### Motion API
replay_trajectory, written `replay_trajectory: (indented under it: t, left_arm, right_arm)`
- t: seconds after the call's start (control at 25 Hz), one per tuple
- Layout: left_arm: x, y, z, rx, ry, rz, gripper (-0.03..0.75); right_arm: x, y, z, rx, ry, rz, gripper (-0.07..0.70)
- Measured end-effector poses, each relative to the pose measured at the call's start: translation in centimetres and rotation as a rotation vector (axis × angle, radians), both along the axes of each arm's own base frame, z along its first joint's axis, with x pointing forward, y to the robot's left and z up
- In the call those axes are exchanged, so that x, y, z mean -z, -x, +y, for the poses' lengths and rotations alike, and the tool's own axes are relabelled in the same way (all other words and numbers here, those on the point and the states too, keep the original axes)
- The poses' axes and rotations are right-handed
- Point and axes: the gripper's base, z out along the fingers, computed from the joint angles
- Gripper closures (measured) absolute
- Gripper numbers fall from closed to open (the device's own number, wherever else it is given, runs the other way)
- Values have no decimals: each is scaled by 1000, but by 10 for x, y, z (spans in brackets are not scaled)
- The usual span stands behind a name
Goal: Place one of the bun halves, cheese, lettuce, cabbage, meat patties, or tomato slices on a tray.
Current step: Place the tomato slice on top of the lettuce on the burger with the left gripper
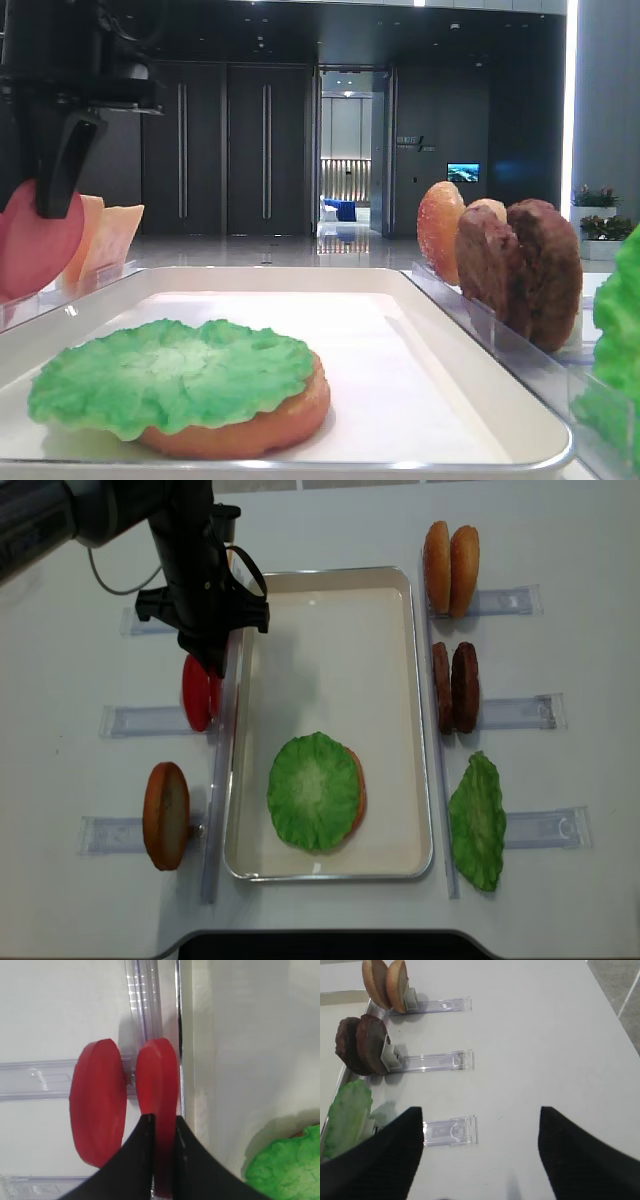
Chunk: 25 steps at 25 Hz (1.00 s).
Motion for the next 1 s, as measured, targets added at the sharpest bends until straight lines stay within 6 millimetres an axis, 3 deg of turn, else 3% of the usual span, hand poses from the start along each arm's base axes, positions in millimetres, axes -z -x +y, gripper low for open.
replay_trajectory:
  t: [0.56,0.84,1.0]
  left_arm:
    - [-42,18,-4,-15,158,-52,668]
    - [-66,39,0,8,235,-79,668]
    - [-68,54,4,28,257,-63,668]
  right_arm:
    - [0,0,0,0,0,0,165]
    - [0,0,0,-1,-1,0,165]
    - [0,0,0,-3,-4,0,165]
